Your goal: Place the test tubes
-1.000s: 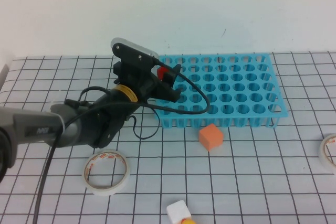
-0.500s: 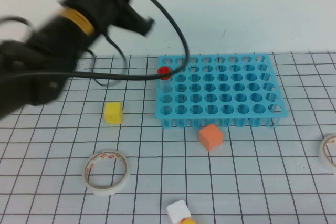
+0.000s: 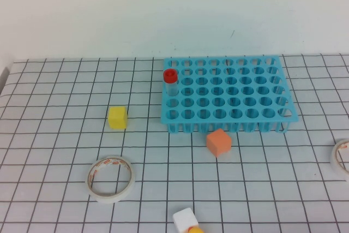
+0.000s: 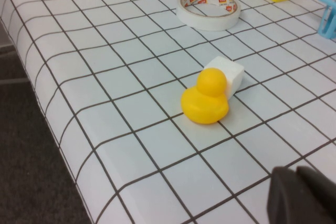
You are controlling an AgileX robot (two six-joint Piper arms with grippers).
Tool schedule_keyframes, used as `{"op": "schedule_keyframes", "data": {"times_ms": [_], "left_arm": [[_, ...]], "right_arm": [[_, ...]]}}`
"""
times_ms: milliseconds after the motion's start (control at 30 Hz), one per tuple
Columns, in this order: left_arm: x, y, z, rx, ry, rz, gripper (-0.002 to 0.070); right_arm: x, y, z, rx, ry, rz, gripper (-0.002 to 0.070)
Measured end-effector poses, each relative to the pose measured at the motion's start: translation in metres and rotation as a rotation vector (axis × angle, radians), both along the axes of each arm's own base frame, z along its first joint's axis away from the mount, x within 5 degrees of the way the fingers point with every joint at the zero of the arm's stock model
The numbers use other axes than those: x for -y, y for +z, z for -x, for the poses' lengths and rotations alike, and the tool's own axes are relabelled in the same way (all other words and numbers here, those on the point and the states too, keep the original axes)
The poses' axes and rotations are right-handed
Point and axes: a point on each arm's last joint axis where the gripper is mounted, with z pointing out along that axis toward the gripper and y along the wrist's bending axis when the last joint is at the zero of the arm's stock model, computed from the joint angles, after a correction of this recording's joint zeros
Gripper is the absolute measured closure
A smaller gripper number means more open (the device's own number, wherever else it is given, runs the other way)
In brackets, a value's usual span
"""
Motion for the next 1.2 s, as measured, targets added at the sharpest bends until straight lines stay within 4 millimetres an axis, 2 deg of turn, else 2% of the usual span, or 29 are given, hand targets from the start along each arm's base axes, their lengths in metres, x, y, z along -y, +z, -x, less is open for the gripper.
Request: {"op": "schedule_keyframes", "data": {"times_ms": [133,200,233,267,433,600,833,1033,1200], "left_arm": [[-0.024,0.001,0.057,0.115,0.006,0.034,0.0675],[-0.033,-0.006,0.078,0.134,0.008,0.042,0.0675],[-0.039,-0.019,0.092,0.124,0.01,0.037,0.0675],[-0.041,-0.028,0.096,0.102,0.012,0.028,0.0675],[-0.041,-0.085,0.094,-0.09,0.012,-0.03,0.0675],[-0.038,-0.149,0.086,-0.242,-0.002,-0.036,0.0675],[-0.033,-0.228,0.074,-0.488,0.007,-0.076,0.0675],[-0.036,-0.263,0.069,-0.633,0.049,-0.007,0.0675],[-0.045,-0.273,0.067,-0.702,0.153,0.095,0.0675]], "right_arm": [[0.0,0.0,0.0,0.0,0.0,0.0,0.0678],[0.0,0.0,0.0,0.0,0.0,0.0,0.0678],[0.0,0.0,0.0,0.0,0.0,0.0,0.0678],[0.0,0.0,0.0,0.0,0.0,0.0,0.0678],[0.0,0.0,0.0,0.0,0.0,0.0,0.0678],[0.0,0.0,0.0,0.0,0.0,0.0,0.0678],[0.0,0.0,0.0,0.0,0.0,0.0,0.0678],[0.0,0.0,0.0,0.0,0.0,0.0,0.0678],[0.0,0.0,0.0,0.0,0.0,0.0,0.0678]]}}
